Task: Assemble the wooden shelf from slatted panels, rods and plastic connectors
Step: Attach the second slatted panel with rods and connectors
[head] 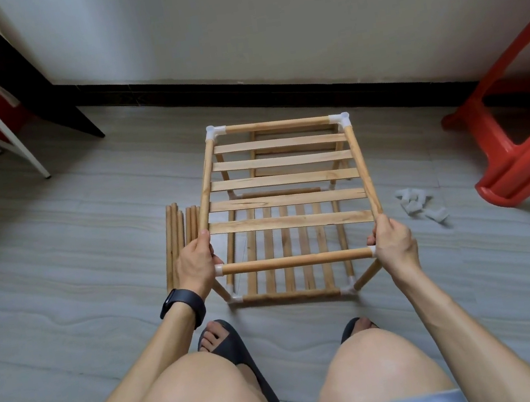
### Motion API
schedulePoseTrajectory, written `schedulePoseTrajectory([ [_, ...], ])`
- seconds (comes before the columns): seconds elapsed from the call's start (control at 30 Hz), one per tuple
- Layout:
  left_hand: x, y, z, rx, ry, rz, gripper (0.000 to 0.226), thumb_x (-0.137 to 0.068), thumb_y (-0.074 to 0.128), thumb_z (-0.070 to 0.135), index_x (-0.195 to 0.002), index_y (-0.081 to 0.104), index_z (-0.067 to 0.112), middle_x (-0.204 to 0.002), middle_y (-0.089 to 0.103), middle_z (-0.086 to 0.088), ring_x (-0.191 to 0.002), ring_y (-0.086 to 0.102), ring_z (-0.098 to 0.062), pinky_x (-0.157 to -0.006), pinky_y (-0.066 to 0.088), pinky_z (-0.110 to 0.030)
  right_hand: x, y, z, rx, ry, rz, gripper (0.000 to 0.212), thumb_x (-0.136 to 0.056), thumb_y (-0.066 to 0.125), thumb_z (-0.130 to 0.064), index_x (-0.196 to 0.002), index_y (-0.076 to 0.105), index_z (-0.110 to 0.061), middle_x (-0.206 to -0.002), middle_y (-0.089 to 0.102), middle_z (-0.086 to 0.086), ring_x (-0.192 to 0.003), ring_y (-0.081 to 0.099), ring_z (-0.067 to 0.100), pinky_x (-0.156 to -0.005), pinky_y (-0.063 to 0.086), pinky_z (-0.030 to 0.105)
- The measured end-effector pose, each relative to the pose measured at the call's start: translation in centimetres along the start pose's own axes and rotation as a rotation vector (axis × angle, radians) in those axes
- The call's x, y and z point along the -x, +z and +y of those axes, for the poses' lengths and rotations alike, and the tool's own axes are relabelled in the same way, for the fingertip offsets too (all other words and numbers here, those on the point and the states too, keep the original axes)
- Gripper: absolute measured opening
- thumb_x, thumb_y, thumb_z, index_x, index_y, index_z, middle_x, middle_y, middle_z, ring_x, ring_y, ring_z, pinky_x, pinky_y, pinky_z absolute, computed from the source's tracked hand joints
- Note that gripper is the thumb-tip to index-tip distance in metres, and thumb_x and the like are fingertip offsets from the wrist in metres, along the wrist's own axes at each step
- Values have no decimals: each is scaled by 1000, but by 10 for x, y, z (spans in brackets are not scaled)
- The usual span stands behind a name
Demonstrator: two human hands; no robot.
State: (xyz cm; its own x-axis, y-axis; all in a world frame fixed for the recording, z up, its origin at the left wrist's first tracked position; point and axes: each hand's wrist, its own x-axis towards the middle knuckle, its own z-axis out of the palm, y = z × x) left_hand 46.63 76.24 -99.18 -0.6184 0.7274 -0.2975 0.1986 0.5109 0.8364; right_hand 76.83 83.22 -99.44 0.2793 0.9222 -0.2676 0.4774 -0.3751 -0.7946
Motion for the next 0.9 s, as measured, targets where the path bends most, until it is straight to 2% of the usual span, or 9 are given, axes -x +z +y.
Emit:
schedulePoseTrajectory([
  [0.17, -3, 3, -1, 118, -9, -12, 44, -107, 37, 36, -79, 60, 11, -63, 61, -2, -72, 57, -22, -73, 44, -37, -3, 4, -1, 84, -13, 26, 54, -105, 29, -51, -84, 63, -14, -77, 66, 2, -83, 60, 26, -73, 41, 36],
  [0.27, -1, 2, 0, 157, -7, -34, 37, -108, 36, 31, -86, 61, 13, -66, 60, -1, -76, 56, -23, -80, 46, -41, -4, 4, 0, 114, -3, 65, 53, -104, 29, -54, -101, 59, -10, -92, 68, 9, -87, 58, 29, -70, 36, 35],
  [0.43, 4, -4, 1, 326, -90, -98, 37, -106, 38, 27, -77, 56, 11, -58, 58, -3, -58, 53, -18, -62, 45, -32, -8, 4, 5, 181, -12, 75, 58, -103, 28, -56, -106, 60, -7, -98, 68, 13, -88, 55, 30, -70, 33, 35],
  [0.57, 11, 2, 2, 48, -69, 72, 51, -103, 36, 35, -79, 65, 0, -63, 65, -3, -65, 58, -20, -60, 41, -30, -4, 3, 2, 292, -52, 139, 54, -104, 30, -51, -101, 61, -6, -88, 57, 8, -84, 47, 28, -73, 32, 36],
  [0.67, 8, 3, 3, -123, -29, 139, 51, -103, 37, 48, -97, 62, 4, -85, 65, -4, -86, 60, -27, -69, 41, -34, 2, 1, -2, 333, -128, 212, 45, -104, 36, -48, -97, 54, -8, -94, 55, 11, -85, 47, 29, -73, 31, 37],
  [0.73, 6, -3, -3, -373, 175, 161, 56, -98, 38, 62, -119, 48, 12, -114, 53, -8, -100, 51, -26, -83, 43, -40, 4, -2, -2, 422, -282, 303, 40, -100, 40, -49, -103, 48, -10, -116, 51, 17, -95, 46, 28, -78, 35, 39],
  [0.8, 5, -14, -8, -666, 567, 110, 75, -88, 35, 77, -134, 41, 19, -133, 42, -9, -115, 44, -26, -95, 43, -45, 9, -6, -5, 539, -551, 281, 54, -94, 42, -59, -121, 45, -12, -134, 43, 16, -115, 45, 31, -93, 36, 45],
  [0.83, 2, -19, -10, -794, 734, 14, 87, -84, 32, 84, -142, 38, 19, -143, 40, -10, -126, 42, -27, -102, 41, -48, 11, -7, -6, 621, -692, 195, 68, -91, 40, -66, -131, 45, -12, -139, 42, 14, -123, 43, 30, -100, 32, 46],
  [0.9, -4, -24, -7, -1046, 857, -234, 108, -78, 31, 92, -156, 21, 19, -159, 29, -10, -144, 30, -28, -117, 28, -51, 15, -7, -4, 862, -841, -35, 95, -84, 35, -84, -146, 41, -13, -148, 41, 9, -136, 38, 26, -110, 25, 47],
])
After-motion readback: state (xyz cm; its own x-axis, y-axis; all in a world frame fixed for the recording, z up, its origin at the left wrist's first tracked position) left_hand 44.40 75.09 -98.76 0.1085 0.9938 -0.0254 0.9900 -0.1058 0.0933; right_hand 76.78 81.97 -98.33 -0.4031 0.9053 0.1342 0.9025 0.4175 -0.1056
